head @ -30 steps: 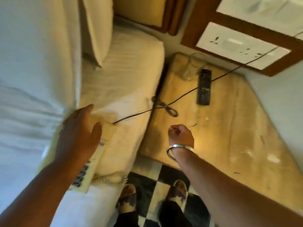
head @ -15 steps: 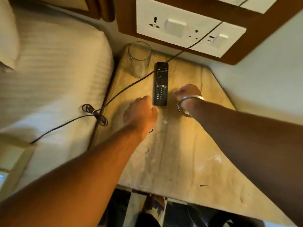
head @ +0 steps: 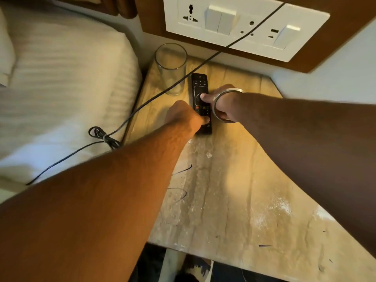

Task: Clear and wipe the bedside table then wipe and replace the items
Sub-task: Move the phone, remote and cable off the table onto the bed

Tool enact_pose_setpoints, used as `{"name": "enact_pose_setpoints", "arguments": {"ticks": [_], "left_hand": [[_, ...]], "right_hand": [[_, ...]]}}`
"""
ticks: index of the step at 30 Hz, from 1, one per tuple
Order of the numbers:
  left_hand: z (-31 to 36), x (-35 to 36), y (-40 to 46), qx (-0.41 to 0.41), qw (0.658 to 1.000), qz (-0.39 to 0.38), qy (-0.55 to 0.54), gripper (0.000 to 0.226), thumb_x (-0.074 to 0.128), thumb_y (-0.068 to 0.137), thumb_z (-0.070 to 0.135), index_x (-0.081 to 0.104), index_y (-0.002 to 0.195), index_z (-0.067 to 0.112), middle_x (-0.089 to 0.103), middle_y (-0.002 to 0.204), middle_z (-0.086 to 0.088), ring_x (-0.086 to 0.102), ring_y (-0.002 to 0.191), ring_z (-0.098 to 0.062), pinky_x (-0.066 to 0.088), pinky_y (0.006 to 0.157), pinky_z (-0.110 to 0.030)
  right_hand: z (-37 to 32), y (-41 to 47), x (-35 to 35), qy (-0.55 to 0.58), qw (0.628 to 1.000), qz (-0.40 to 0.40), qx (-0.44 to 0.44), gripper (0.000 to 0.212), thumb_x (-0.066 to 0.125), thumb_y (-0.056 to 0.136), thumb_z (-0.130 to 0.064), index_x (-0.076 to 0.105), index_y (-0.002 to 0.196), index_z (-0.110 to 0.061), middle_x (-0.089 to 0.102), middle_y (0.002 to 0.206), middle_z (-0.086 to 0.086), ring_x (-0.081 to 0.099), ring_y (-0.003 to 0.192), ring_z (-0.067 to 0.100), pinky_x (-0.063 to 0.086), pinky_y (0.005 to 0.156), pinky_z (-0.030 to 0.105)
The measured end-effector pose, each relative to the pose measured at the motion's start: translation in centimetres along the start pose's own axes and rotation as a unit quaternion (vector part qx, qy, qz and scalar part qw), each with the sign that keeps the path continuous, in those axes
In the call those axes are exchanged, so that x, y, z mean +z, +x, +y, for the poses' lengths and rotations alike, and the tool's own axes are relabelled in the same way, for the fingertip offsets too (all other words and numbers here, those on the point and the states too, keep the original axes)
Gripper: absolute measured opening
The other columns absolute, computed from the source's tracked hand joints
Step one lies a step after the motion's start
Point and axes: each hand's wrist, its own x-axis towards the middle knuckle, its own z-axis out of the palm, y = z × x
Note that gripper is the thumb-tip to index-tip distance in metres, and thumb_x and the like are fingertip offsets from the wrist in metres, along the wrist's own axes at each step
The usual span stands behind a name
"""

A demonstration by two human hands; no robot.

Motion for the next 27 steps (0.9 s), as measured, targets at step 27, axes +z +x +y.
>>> {"name": "enact_pose_setpoints", "arguments": {"ticks": [27], "left_hand": [[-9.4,-33.8,-1.4,0.024,0.991,-0.020,-0.132,0.011,0.076,0.086,0.012,0.066,0.089,0.007,0.071,0.101,-0.020,0.070,0.091,-0.032,0.061,0.078,-0.043]], "right_hand": [[-22.6,-16.8,16.1,0.158,0.982,-0.090,-0.049,0.007,0.067,0.085,-0.014,0.063,0.087,-0.008,0.067,0.098,0.018,0.067,0.085,0.030,0.057,0.079,0.043]]}}
